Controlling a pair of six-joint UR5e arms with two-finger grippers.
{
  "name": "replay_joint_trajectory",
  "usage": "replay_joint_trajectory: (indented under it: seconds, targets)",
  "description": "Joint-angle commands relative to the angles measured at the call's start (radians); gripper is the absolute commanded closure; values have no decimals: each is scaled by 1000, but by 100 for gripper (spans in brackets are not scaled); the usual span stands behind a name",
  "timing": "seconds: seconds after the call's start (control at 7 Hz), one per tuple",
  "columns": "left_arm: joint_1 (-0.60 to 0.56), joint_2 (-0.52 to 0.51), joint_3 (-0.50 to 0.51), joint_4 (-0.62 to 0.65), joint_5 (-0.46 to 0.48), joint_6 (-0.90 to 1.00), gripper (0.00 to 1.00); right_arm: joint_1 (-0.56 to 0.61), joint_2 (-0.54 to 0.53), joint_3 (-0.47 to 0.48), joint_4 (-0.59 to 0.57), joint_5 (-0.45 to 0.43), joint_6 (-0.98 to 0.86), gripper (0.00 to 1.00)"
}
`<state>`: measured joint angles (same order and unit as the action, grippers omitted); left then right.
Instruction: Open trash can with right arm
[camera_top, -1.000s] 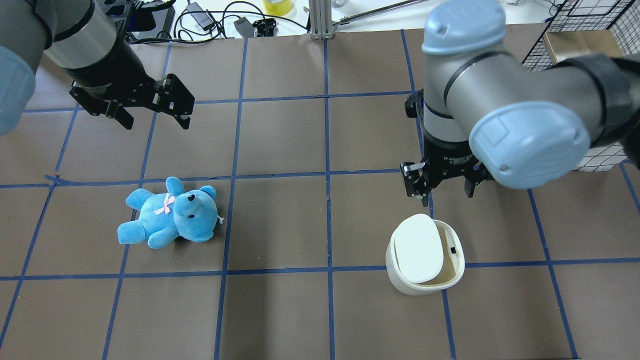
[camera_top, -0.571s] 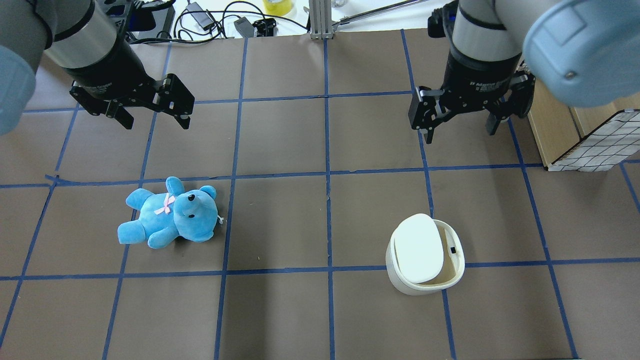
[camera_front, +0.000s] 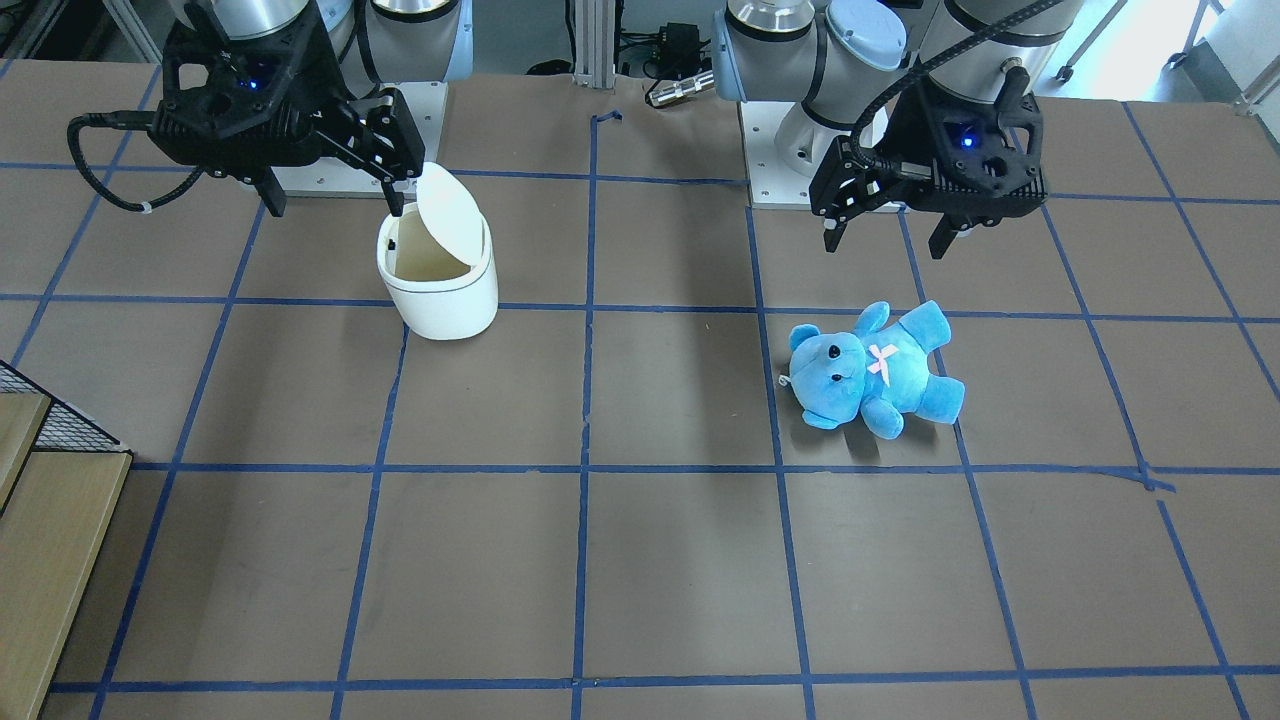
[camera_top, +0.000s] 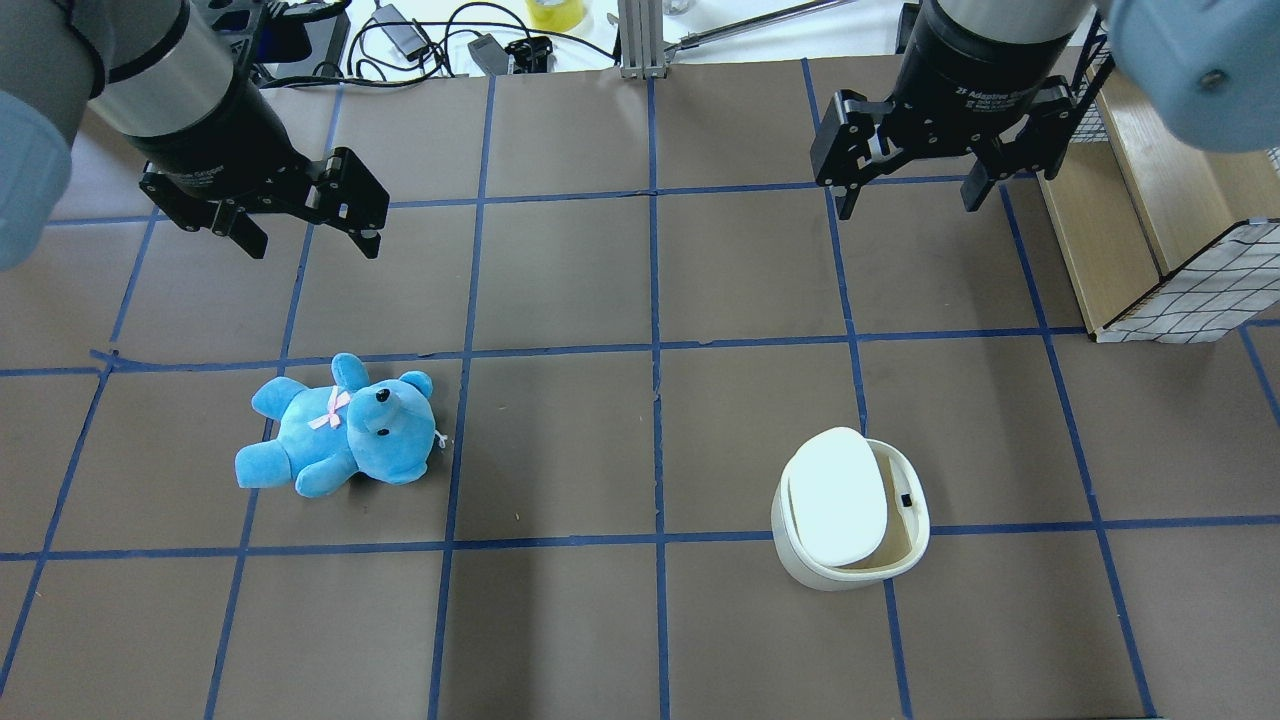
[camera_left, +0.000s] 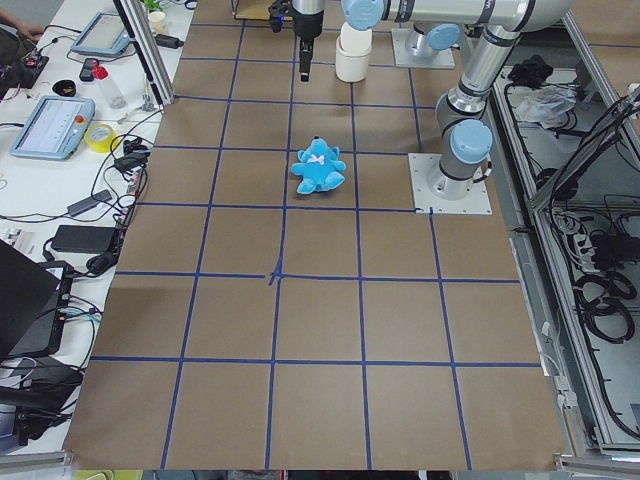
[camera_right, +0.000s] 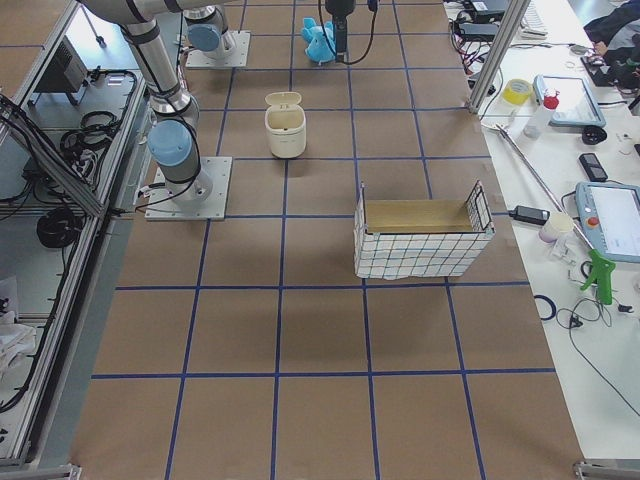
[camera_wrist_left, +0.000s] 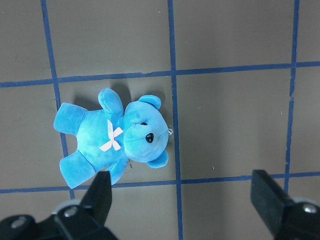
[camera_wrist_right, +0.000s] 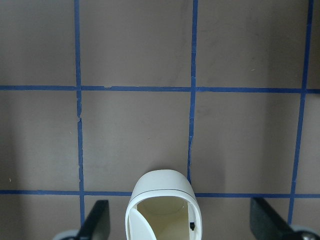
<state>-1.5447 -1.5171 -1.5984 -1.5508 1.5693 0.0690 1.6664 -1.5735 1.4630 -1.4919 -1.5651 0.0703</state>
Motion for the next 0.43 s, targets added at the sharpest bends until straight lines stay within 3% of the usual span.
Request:
replay_joint_trajectory:
  seconds: [0.0, 0.29]
  targets:
    - [0, 0, 0, 0, 0, 0, 0, 0, 1, 3, -51, 4, -1, 0]
    - [0, 0, 0, 0, 0, 0, 0, 0, 1, 3, -50, -1, 0, 0]
